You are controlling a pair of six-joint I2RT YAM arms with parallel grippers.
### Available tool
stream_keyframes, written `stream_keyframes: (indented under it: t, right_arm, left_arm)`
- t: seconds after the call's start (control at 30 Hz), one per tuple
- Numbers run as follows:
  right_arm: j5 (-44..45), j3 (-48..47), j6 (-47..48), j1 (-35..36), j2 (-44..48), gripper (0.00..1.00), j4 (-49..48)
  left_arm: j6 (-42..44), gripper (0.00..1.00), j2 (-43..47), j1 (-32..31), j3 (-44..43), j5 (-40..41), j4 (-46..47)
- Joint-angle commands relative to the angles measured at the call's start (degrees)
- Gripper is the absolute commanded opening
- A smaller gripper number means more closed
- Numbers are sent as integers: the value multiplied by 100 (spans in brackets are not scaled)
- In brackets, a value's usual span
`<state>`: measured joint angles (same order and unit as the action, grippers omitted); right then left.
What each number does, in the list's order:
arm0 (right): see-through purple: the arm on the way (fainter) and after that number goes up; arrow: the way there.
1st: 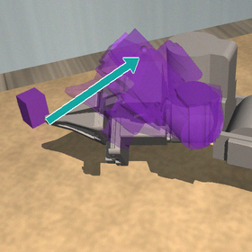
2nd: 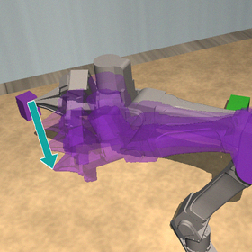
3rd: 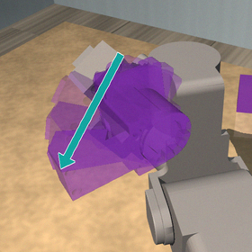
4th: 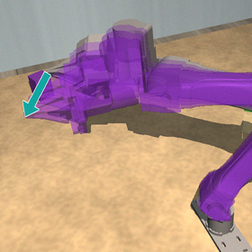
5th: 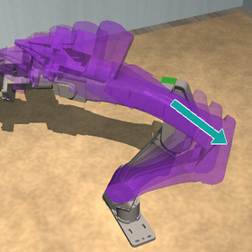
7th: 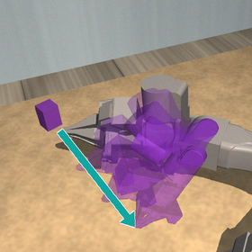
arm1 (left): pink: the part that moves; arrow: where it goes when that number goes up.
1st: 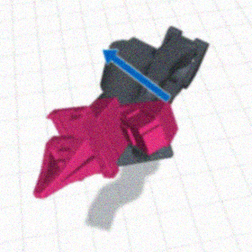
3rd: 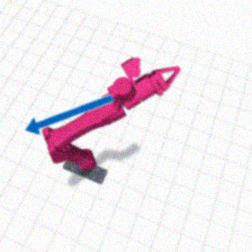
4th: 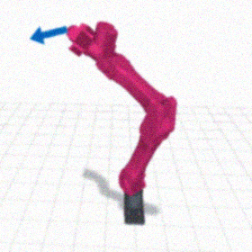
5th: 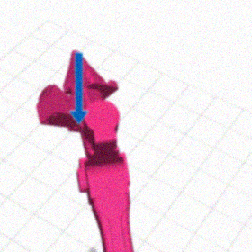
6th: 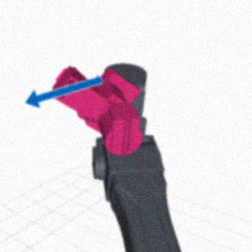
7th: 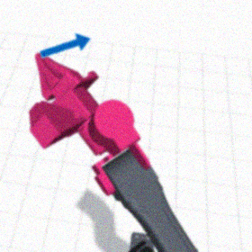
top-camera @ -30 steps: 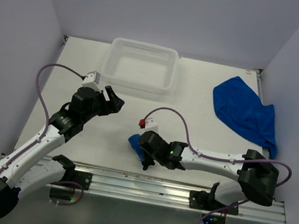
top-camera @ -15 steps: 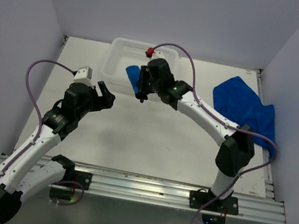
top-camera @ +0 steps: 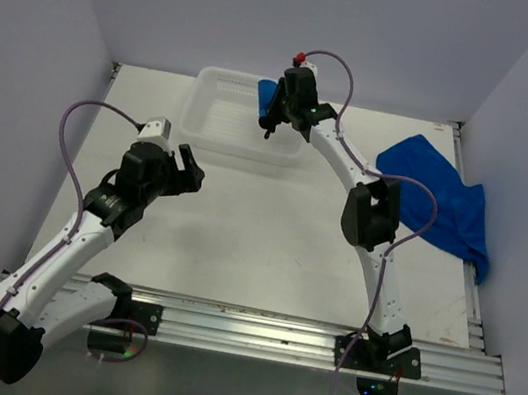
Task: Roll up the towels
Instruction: Place the rolled towel into the container
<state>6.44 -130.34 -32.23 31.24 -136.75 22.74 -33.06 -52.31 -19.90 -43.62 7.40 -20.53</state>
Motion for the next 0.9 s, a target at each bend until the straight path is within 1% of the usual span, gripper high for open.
stream_keyframes:
  t: [0.0, 0.07, 0.17, 0.37, 0.4, 0.5, 0.53, 0.63, 0.77, 0.87]
  right_arm:
    - [-116, -745, -327, -180, -545, 0, 318]
    - [-326, -791, -459, -294, -791, 0, 318]
    - [-275, -633, -539, -330, -897, 0, 301]
    - [-161, -624, -521, -338, -1056, 0, 599]
    - [-169, -633, -521, -338, -1064, 6, 635]
    - [-204, -598, -504, -338, -1073, 16, 731]
    - [-222, -589, -478, -330, -1056, 28, 732]
    - [-204, -554, -416, -338, -986, 41, 775]
    - [-152, -641, -319, -330, -898, 49, 863]
    - [-117, -747, -275, -330, -871, 53, 916]
  left_arm:
    - [273, 82, -7, 56, -25, -107, 260]
    - [274, 82, -59, 48, 28, -177, 339]
    - [300, 82, -174, 48, 28, -265, 384]
    - [291, 82, -218, 48, 90, -362, 471]
    - [300, 82, -244, 56, 99, -362, 480]
    - [300, 82, -270, 48, 90, -336, 472]
    - [309, 82, -270, 48, 81, -336, 471]
    - [309, 82, -279, 48, 81, -327, 471]
    - [318, 82, -262, 48, 81, -318, 445]
    - [326, 82, -270, 48, 72, -318, 445]
